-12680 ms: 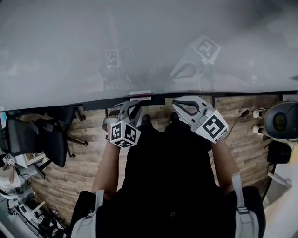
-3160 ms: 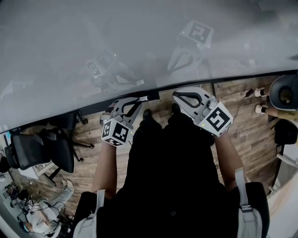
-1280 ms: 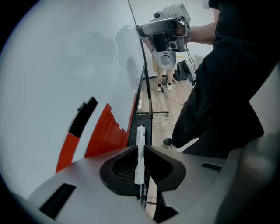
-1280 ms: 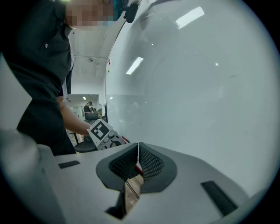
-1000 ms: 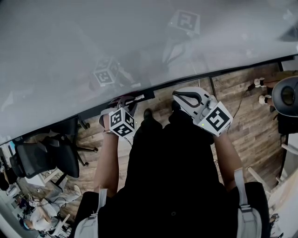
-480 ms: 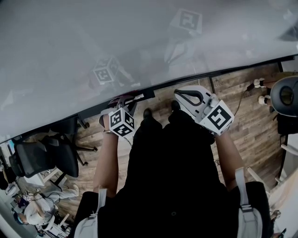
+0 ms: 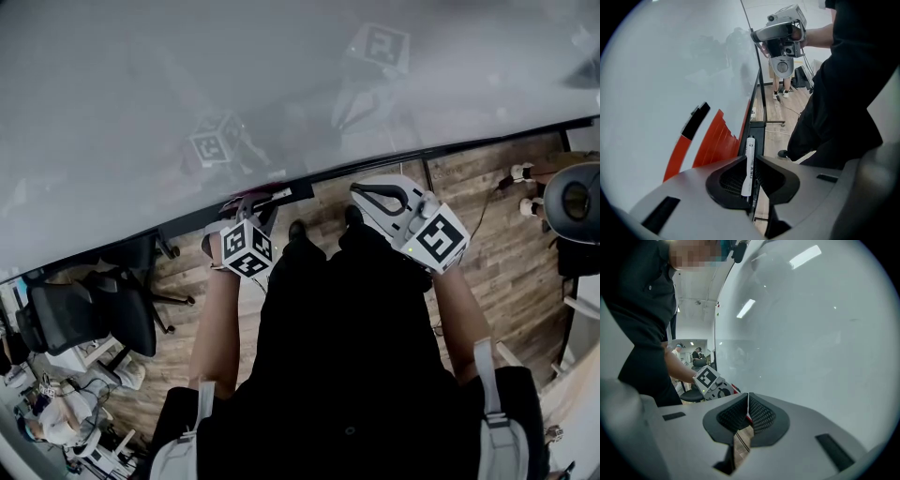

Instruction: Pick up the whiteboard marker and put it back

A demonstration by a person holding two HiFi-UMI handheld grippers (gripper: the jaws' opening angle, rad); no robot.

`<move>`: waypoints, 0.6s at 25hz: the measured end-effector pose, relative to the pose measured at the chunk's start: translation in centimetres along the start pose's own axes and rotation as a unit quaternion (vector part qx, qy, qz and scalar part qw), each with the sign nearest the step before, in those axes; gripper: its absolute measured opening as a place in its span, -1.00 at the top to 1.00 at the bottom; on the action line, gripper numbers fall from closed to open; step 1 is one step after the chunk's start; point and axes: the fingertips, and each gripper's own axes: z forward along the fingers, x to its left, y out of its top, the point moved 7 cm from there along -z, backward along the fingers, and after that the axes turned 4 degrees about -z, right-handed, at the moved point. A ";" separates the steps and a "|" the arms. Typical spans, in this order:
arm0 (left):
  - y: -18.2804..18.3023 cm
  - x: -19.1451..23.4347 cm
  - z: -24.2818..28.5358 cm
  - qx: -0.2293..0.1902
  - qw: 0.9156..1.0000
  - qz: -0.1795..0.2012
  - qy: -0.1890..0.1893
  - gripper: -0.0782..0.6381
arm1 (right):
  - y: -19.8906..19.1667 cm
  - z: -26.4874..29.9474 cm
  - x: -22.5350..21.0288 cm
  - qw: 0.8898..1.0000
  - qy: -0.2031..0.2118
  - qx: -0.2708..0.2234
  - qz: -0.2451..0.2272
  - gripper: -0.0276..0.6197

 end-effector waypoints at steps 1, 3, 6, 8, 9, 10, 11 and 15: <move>0.1 0.0 -0.3 -0.003 1.000 -0.001 0.004 0.60 | 0.1 0.1 0.0 1.000 0.001 -0.001 0.000 0.85; 0.4 0.1 -0.9 -0.012 1.000 -0.007 0.013 0.60 | 0.1 0.3 -0.1 1.000 0.005 -0.002 -0.002 0.85; 1.1 0.2 -2.2 -0.045 0.998 -0.025 0.027 0.60 | 0.3 1.2 0.2 1.000 0.017 -0.005 -0.009 0.85; 1.9 0.2 -3.3 -0.071 0.996 -0.035 0.035 0.60 | 0.4 1.7 0.3 1.000 0.024 -0.007 -0.013 0.85; 2.3 0.2 -3.8 -0.084 0.995 -0.039 0.038 0.60 | 0.6 1.9 0.3 0.999 0.028 -0.009 -0.013 0.85; 2.7 0.3 -4.3 -0.096 0.994 -0.043 0.042 0.60 | 0.8 2.1 0.3 0.999 0.031 -0.011 -0.014 0.85; 3.1 0.4 -4.9 -0.109 0.992 -0.048 0.046 0.60 | 1.1 2.3 0.2 0.999 0.035 -0.012 -0.016 0.85; 4.5 0.9 -7.3 -0.200 0.973 -0.102 0.049 0.61 | 2.5 3.2 -0.3 0.998 0.050 -0.027 -0.026 0.85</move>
